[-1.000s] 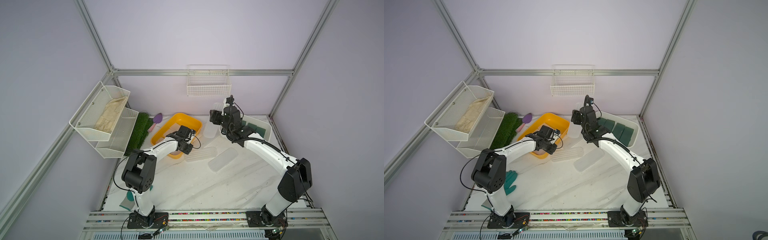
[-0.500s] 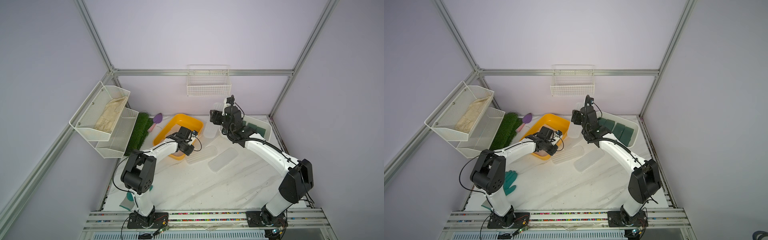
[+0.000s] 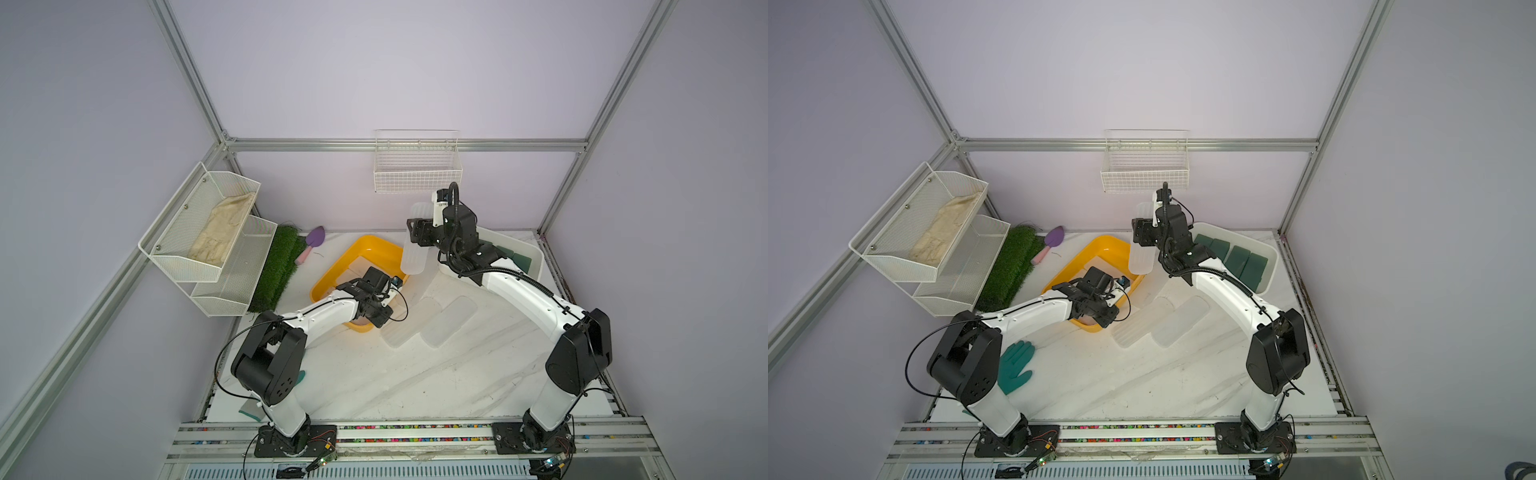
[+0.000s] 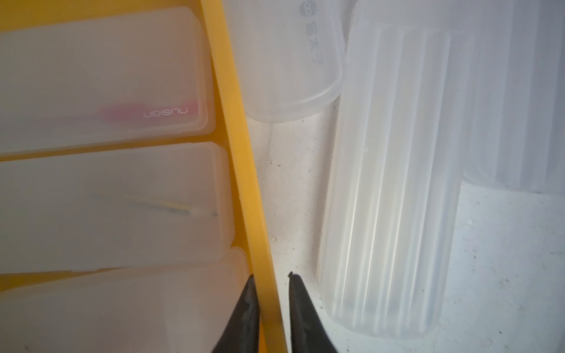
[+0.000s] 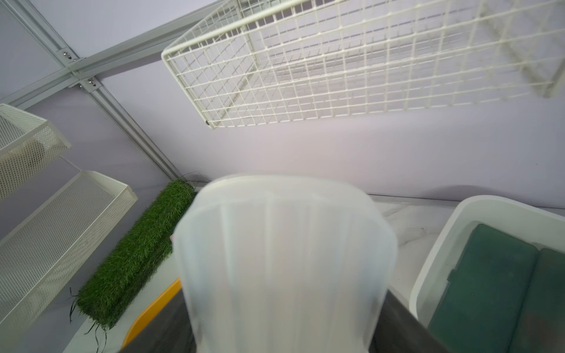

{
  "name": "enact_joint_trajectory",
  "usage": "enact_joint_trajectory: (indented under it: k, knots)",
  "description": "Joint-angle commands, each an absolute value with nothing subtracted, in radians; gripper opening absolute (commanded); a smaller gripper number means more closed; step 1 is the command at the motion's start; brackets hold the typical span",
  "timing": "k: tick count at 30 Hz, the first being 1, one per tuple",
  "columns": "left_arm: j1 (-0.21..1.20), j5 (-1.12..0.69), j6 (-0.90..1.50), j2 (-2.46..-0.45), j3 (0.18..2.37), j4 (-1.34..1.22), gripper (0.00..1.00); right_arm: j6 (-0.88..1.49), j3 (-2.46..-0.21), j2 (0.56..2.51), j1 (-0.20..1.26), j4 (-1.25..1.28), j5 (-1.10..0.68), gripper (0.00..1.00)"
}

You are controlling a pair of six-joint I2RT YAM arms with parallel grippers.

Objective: Place the pencil cases by color into the storage box
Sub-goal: Move the storage box to the center of the board.

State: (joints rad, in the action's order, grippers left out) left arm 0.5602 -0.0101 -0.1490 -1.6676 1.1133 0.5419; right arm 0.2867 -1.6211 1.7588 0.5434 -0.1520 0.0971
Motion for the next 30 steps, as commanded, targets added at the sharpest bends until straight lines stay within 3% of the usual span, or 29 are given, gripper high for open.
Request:
enact_joint_trajectory:
  k: [1,7,14,23,30]
  knots:
    - [0.575,-0.010,-0.100,-1.567,1.059,0.572,0.19,0.210,-1.665,1.793,0.538,-0.172,-0.001,0.55]
    - [0.575,0.015,-0.028,-1.424,0.995,0.597,0.22,0.138,-1.671,1.825,0.538,-0.135,-0.099,0.56]
    - [0.548,0.016,0.088,-1.197,0.935,0.526,0.57,0.100,-1.675,1.863,0.540,-0.058,-0.198,0.56]
    - [0.470,-0.009,0.188,-1.048,0.911,0.445,0.97,0.030,-1.710,1.956,0.553,0.012,-0.260,0.56]
    - [0.468,0.012,0.167,-1.040,0.901,0.435,1.00,-0.073,-1.776,2.045,0.555,0.010,-0.261,0.56]
